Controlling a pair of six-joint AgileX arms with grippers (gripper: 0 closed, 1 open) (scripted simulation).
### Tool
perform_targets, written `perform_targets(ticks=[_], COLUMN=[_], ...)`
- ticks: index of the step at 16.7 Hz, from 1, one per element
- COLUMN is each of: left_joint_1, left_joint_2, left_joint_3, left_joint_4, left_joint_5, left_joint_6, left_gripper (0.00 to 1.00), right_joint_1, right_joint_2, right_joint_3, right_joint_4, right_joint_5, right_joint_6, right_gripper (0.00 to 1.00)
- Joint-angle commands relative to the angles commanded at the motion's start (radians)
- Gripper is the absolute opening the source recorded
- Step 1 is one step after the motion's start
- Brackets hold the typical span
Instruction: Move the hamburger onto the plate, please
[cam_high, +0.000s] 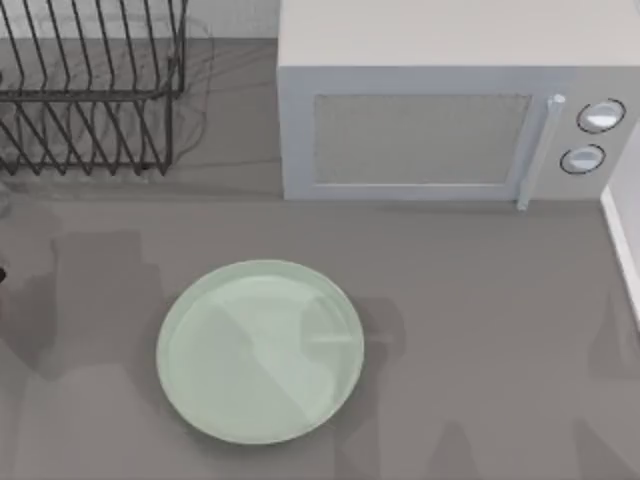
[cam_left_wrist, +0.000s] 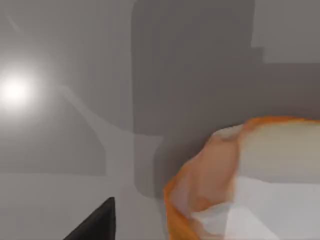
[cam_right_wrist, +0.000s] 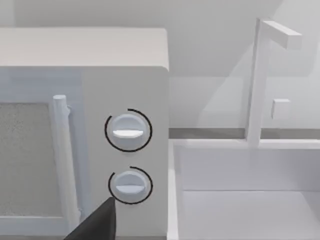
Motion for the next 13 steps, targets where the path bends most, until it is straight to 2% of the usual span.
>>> perform_targets(ticks=[3, 8, 13], left_joint_1=[0.001, 0.002, 0.002], left_joint_2=[0.051, 0.064, 0.064], left_joint_3=[-0.056, -0.069, -0.069], left_joint_4=[0.107, 0.127, 0.127], left_joint_5=[0.000, 0.000, 0.000], left_joint_6=[0.002, 0.002, 0.002], left_gripper=[1.00, 1.00, 0.62], right_joint_1=[0.000, 0.000, 0.000], right_joint_2=[0.000, 0.000, 0.000], right_joint_3=[0.000, 0.000, 0.000], right_joint_4=[0.000, 0.000, 0.000], right_joint_5=[0.000, 0.000, 0.000], right_joint_6=[0.000, 0.000, 0.000], right_gripper=[1.00, 1.00, 1.00])
